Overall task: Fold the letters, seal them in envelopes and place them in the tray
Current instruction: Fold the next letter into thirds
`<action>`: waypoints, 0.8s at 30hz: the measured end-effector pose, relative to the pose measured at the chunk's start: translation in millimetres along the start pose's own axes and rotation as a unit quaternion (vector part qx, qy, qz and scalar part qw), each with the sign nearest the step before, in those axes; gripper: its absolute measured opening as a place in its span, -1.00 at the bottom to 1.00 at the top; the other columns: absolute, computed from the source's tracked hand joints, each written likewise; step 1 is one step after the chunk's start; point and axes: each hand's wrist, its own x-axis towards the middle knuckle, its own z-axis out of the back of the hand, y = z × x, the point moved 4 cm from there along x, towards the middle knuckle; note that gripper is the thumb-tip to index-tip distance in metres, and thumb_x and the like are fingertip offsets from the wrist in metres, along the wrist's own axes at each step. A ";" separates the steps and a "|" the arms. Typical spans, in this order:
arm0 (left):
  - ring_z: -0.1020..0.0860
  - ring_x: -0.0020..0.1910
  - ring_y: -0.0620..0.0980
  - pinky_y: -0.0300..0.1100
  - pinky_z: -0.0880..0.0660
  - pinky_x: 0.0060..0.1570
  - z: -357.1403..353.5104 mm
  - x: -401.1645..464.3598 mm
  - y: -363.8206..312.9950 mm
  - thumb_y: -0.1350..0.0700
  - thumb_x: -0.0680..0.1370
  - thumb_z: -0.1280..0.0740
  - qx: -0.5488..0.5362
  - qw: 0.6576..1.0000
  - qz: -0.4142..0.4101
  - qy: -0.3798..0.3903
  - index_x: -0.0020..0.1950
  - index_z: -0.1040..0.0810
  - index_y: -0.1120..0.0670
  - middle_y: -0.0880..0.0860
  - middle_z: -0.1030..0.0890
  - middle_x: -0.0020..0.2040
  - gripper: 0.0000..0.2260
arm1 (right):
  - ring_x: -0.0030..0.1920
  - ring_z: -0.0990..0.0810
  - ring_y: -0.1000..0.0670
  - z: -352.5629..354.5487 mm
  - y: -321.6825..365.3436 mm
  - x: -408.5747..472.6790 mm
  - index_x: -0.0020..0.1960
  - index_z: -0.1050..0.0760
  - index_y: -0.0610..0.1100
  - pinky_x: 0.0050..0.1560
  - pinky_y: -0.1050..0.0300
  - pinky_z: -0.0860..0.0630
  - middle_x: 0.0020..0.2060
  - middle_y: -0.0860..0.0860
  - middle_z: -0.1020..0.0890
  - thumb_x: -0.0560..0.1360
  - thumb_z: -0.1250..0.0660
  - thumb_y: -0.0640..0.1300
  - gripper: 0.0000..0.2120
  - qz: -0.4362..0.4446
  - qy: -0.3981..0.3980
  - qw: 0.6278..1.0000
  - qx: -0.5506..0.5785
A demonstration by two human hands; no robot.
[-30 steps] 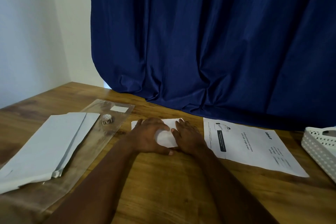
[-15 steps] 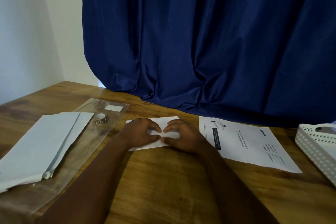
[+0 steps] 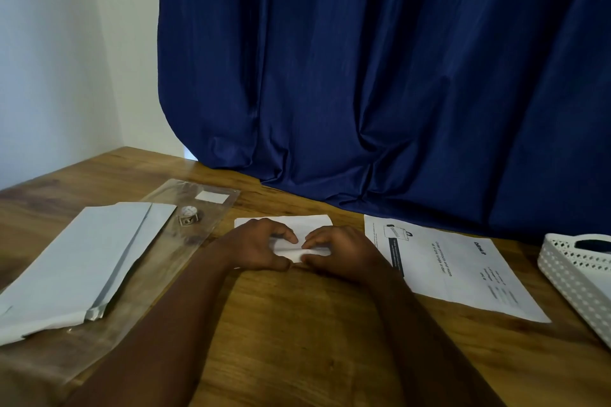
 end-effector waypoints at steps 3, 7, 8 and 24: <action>-0.42 0.39 -0.13 -0.02 -0.40 0.41 2.0 -1.9 -5.0 -0.14 0.35 -0.50 0.007 1.000 -0.010 0.021 0.37 -0.52 -0.25 -0.21 -0.49 0.41 -0.43 | 0.15 -0.56 0.20 -0.9 0.5 -1.1 0.18 -0.63 0.17 0.22 0.05 -0.53 0.14 0.24 -0.66 0.46 -0.34 0.32 -0.61 0.000 -0.026 0.999 0.023; -0.50 0.26 -0.12 -0.02 -0.50 0.27 4.1 -3.8 -11.1 -0.11 0.35 -0.48 0.047 0.999 -0.019 -0.001 0.36 -0.49 -0.25 -0.20 -0.55 0.31 -0.44 | 0.03 -0.54 0.25 3.0 4.7 -2.4 0.20 -0.59 0.18 0.00 0.17 -0.49 0.08 0.26 -0.66 0.48 -0.27 0.33 -0.60 -0.002 -0.058 0.998 0.025; -0.51 0.24 -0.13 -0.04 -0.52 0.25 5.5 -3.5 -12.0 -0.06 0.39 -0.49 0.047 0.998 -0.027 -0.019 0.34 -0.52 -0.22 -0.19 -0.57 0.28 -0.49 | 0.02 -0.53 0.27 4.1 5.0 -3.0 0.21 -0.59 0.19 -0.03 0.19 -0.46 0.09 0.28 -0.65 0.45 -0.26 0.38 -0.56 -0.008 -0.062 0.998 0.030; -0.57 0.01 -0.25 -0.27 -0.49 -0.11 41.3 -7.2 17.6 -0.18 0.40 -0.57 0.001 0.977 0.034 -0.209 0.16 -0.55 -0.26 -0.29 -0.59 -0.01 -0.62 | -0.01 -0.55 0.23 20.1 -26.4 -3.0 0.23 -0.49 0.35 -0.06 0.33 -0.47 0.09 0.30 -0.58 0.35 -0.58 0.15 -0.49 -0.088 -0.188 0.954 0.215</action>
